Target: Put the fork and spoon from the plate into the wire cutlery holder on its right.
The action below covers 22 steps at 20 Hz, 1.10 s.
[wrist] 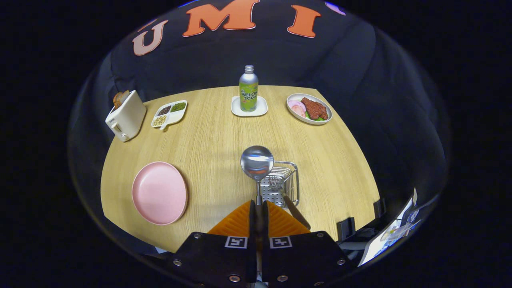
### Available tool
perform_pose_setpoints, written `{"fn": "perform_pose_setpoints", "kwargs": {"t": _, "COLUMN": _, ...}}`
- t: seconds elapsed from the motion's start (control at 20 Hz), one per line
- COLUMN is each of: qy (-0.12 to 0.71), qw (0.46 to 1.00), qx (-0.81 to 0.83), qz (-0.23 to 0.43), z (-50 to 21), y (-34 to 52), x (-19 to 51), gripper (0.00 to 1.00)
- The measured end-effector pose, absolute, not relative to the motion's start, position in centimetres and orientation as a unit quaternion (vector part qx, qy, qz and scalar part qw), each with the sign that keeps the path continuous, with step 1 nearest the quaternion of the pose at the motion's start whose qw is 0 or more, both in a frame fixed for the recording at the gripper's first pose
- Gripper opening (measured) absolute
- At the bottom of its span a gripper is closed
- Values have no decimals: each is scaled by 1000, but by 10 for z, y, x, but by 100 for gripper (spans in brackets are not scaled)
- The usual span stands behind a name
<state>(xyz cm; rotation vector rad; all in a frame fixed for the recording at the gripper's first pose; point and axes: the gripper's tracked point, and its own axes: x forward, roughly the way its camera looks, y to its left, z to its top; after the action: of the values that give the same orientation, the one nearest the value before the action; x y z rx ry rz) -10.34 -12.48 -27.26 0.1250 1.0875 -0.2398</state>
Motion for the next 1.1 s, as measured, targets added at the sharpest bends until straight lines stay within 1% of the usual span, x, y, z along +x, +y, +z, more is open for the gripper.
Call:
{"fn": "perform_pose_setpoints", "kwargs": {"t": 0.35, "qy": 564, "qw": 816, "qx": 32, "qz": -122, "z": -286, "y": -154, "x": -112, "gripper": 6}}
{"fn": "perform_pose_setpoints", "kwargs": {"t": 0.75, "qy": 604, "qw": 790, "qx": -1, "qz": -99, "z": -302, "y": -156, "x": -112, "gripper": 7}}
{"fn": "perform_pose_setpoints", "kwargs": {"t": 0.9, "qy": 601, "qw": 794, "qx": -4, "qz": -93, "z": -305, "y": -155, "x": -106, "gripper": 9}}
{"fn": "perform_pose_setpoints", "kwargs": {"t": 1.1, "qy": 566, "qw": 819, "qx": -4, "qz": -93, "z": -299, "y": -158, "x": -85, "gripper": 10}}
